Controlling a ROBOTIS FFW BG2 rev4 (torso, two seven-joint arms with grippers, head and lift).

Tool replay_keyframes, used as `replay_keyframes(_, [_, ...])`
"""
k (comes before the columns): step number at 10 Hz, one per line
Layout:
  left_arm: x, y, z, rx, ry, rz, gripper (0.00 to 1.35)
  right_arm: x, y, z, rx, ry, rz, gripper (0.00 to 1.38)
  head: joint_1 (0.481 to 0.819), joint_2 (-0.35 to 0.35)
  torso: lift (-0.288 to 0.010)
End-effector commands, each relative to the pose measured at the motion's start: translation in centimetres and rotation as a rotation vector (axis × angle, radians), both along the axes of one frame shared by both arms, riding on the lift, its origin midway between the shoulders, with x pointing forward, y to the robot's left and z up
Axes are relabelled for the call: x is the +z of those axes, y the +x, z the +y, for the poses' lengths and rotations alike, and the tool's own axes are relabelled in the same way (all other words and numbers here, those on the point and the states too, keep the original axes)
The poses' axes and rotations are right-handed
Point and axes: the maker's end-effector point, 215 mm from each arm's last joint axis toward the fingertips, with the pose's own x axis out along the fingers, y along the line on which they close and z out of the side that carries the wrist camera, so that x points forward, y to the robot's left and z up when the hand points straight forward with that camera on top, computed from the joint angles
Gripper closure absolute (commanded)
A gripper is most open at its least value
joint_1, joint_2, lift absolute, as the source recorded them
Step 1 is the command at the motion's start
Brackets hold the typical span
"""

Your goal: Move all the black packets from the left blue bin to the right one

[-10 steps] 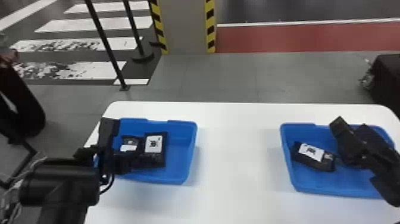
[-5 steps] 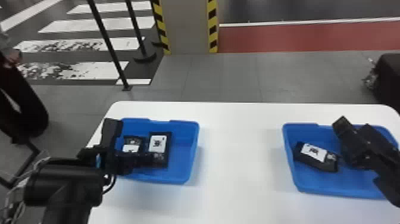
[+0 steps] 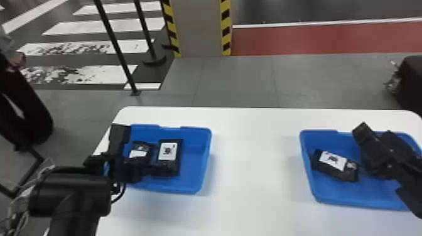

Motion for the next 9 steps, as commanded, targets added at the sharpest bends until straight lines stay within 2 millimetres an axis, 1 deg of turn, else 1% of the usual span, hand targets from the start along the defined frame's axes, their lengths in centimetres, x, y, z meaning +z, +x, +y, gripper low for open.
replay_keyframes(1, [0.4,0.4,-0.4,-0.007,-0.004,-0.013,0.11,-0.2,0.1,0.1,0.002,0.002,0.004,0.29,0.695,0.151,-0.11])
replay_keyframes(2, [0.7,0.7,-1.0,-0.021,-0.008,-0.024,0.0,-0.2,0.1,0.1,0.001,0.003,0.004,0.29,0.695,0.148,-0.11])
replay_keyframes(4, [0.7,1.1,-2.6,-0.044,-0.02,-0.011,0.0,-0.5,0.0,0.2,0.004,0.006,0.011,0.29,0.695,0.135,-0.11])
replay_keyframes(5, [0.2,1.3,-3.9,-0.066,-0.032,0.003,0.0,-0.5,0.0,0.2,0.004,0.007,0.01,0.29,0.695,0.126,-0.11])
replay_keyframes(6, [-0.8,1.1,-4.4,-0.074,-0.037,0.027,0.0,-0.6,0.0,0.2,0.004,0.008,0.013,0.29,0.695,0.12,-0.11])
replay_keyframes(7, [-1.1,0.9,-4.2,-0.068,-0.036,0.036,0.0,-0.6,0.0,0.2,0.005,0.011,0.012,0.29,0.695,0.106,-0.11])
replay_keyframes(8, [-1.1,0.8,-3.9,-0.062,-0.035,0.035,0.0,-0.9,0.0,0.3,0.011,0.014,0.021,0.29,0.695,0.101,-0.11])
replay_keyframes(9, [-1.1,0.8,-3.5,-0.053,-0.033,0.031,0.07,-1.1,0.0,0.5,0.016,0.015,0.027,0.29,0.695,0.102,-0.11])
